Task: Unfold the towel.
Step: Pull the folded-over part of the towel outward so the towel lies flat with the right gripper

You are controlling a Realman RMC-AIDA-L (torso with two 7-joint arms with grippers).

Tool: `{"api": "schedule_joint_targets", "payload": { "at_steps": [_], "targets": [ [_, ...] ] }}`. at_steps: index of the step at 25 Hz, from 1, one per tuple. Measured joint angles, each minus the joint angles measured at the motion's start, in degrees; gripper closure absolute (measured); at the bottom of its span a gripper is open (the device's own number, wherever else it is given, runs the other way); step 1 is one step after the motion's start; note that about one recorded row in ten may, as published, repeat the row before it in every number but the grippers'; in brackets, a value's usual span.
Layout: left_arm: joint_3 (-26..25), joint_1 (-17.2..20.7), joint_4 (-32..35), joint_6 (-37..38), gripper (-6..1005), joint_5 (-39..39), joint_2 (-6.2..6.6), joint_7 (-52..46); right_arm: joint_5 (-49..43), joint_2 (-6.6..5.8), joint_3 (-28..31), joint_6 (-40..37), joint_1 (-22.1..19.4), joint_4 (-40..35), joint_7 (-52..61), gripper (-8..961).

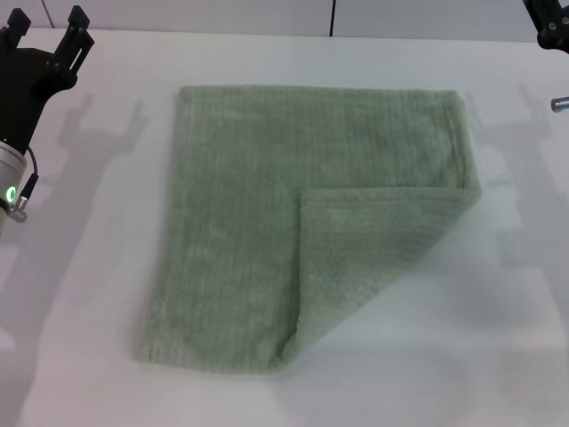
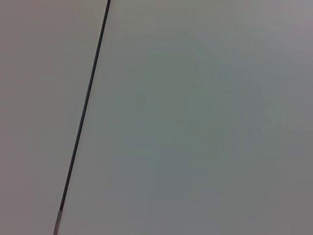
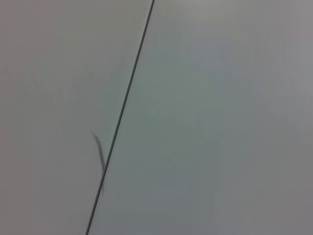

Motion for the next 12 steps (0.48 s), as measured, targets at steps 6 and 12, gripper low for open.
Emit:
{"api": "schedule_joint_targets", "payload": {
  "at_steps": [6, 12],
  "targets": [
    [0.04, -0.02, 0.02, 0.0, 173, -0.02, -0.03, -0.11, 0.0, -0.03, 0.03, 0.2, 0.35, 0.05, 0.0, 144],
    [0.04, -0.56, 0.03, -0.82, 175, -0.01, -0.01, -0.03, 0.0, -0.06, 0.04, 0.26, 0.46, 0.11, 0.03, 144]
  ]
}}
